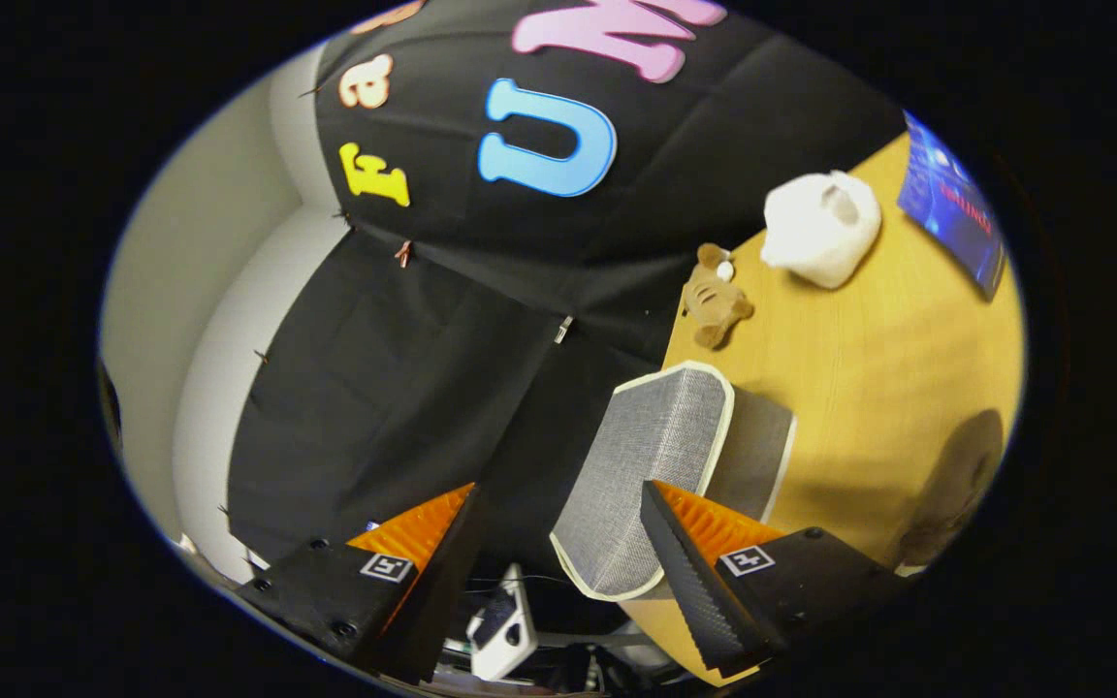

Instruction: Open the storage box then place both shoes into the box .Put the left shoe in first, then the right shoe, with the right side of both shoes facing outward in a uniform manner.

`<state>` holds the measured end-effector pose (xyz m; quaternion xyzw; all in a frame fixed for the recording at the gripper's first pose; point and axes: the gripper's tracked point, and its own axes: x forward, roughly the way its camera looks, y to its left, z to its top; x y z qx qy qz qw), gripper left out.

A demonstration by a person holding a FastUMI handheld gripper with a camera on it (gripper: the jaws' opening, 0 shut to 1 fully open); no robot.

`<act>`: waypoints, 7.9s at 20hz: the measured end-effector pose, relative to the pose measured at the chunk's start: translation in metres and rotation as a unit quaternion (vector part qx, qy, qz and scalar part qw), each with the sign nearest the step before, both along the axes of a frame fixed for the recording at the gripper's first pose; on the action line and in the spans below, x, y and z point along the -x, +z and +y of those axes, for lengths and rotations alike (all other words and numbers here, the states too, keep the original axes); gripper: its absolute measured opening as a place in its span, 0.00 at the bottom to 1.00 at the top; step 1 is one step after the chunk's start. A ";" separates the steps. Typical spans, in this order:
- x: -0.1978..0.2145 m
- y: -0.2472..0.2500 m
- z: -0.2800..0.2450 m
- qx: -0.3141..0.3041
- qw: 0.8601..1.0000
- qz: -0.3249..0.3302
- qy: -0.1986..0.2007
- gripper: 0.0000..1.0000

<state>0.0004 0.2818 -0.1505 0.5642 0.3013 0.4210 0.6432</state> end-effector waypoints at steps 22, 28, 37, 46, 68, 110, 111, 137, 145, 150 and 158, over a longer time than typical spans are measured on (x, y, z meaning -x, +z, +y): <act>-0.001 -0.085 0.087 -0.115 0.980 0.131 0.098 0.38; 0.000 -0.065 0.083 -0.101 0.985 0.108 0.086 0.05; -0.013 0.033 0.094 -0.053 0.997 0.041 0.039 0.07; -0.039 0.138 0.179 0.019 0.999 -0.042 0.017 0.08; -0.047 0.148 0.271 0.060 0.996 -0.064 0.023 0.82; 0.052 -0.249 -0.138 0.658 0.749 0.015 -0.076 0.63; 0.047 -0.254 -0.141 0.663 0.744 0.018 -0.082 0.61; -0.024 -0.006 -0.027 0.496 0.857 -0.025 -0.139 0.05; -0.069 -0.008 0.080 0.481 0.867 0.025 -0.126 0.06; -0.073 -0.040 0.139 0.500 0.857 0.062 -0.108 0.05; -0.065 -0.078 0.192 0.524 0.844 0.089 -0.076 0.06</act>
